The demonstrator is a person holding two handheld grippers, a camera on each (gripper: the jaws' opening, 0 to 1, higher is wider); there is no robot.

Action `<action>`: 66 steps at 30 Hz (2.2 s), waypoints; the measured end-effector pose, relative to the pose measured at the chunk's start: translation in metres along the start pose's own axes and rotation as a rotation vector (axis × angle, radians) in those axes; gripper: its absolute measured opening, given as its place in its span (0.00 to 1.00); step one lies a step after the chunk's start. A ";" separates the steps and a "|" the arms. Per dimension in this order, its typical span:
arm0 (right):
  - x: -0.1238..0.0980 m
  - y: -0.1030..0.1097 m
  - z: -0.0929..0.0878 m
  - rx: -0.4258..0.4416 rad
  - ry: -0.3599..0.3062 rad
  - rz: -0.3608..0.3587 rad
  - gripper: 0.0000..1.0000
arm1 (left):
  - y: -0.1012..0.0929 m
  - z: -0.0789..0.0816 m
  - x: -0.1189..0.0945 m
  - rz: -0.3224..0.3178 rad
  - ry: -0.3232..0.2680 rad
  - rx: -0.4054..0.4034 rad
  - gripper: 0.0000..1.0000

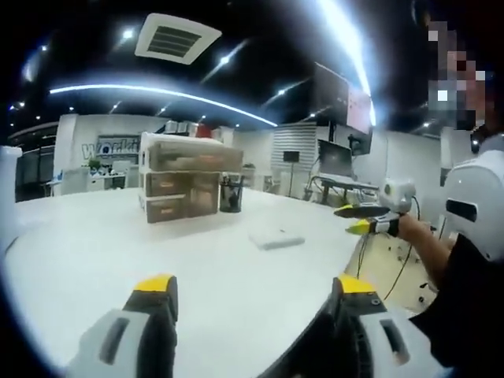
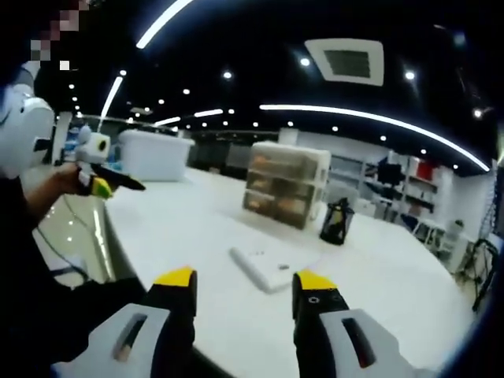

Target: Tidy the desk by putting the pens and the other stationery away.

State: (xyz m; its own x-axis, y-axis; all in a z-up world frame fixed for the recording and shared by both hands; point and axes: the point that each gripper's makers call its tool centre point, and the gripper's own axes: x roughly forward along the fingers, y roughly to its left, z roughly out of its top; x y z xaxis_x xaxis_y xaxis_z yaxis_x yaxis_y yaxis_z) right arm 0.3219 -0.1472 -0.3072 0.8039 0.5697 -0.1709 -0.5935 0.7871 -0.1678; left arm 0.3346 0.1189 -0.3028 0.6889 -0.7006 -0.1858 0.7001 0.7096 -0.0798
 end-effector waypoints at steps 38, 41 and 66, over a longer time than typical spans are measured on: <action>0.085 0.031 0.009 -0.422 0.236 0.368 0.26 | -0.026 -0.014 0.043 -0.116 0.075 0.043 0.78; 0.098 0.031 0.010 -0.525 0.282 0.423 0.23 | -0.024 -0.014 0.039 -0.116 0.066 0.027 0.78; 0.156 0.033 -0.008 -1.285 0.552 0.935 0.10 | -0.019 -0.031 0.021 -0.112 0.053 -0.029 0.77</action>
State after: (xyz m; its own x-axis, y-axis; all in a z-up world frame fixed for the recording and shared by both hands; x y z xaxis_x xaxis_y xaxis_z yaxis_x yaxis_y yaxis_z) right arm 0.4273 -0.0348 -0.3469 0.2381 0.3325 -0.9126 -0.6945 -0.5985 -0.3993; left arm 0.3299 0.0927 -0.3354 0.5954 -0.7711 -0.2257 0.7658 0.6296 -0.1307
